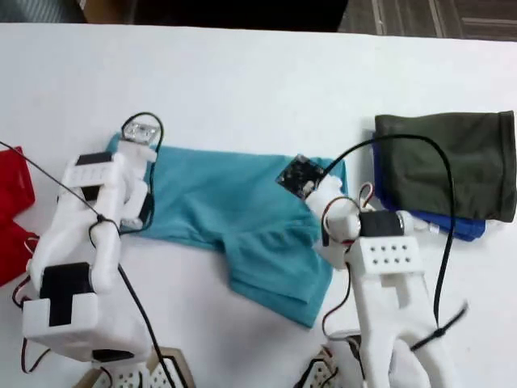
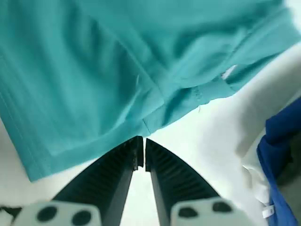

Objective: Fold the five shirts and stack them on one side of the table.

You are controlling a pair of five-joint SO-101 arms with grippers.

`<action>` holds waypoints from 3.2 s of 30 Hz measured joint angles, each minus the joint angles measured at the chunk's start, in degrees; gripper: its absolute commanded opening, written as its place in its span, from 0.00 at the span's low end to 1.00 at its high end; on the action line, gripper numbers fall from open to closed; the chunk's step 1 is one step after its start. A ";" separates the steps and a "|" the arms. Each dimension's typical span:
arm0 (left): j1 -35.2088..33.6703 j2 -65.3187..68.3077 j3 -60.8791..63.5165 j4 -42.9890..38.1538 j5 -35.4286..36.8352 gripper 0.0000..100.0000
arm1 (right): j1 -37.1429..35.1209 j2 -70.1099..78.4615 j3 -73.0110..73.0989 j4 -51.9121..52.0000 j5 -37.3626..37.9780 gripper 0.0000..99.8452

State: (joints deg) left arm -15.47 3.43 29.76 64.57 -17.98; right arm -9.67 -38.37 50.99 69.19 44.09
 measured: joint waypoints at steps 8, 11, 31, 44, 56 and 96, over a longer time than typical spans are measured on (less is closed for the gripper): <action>-0.09 0.00 0.00 0.00 0.26 0.03 | -9.05 -1.23 10.90 -10.20 -3.16 0.02; -0.09 0.00 0.00 0.00 0.26 0.03 | -8.88 -1.23 16.70 -12.84 -3.16 0.02; -0.09 0.09 0.09 -4.04 0.26 0.03 | 0.18 -2.37 20.13 -4.66 13.19 0.02; 1.41 0.09 3.96 -9.32 0.26 0.03 | -12.40 -2.29 9.76 2.64 7.30 0.18; 2.73 0.09 4.31 -9.76 0.26 0.03 | -29.10 12.40 10.20 -6.07 0.09 0.18; 2.73 0.09 4.31 -10.20 0.26 0.03 | -39.82 21.36 -4.22 5.54 -9.23 0.18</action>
State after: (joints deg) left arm -12.75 3.52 34.07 54.37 -17.71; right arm -49.49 -17.01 46.77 74.73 34.86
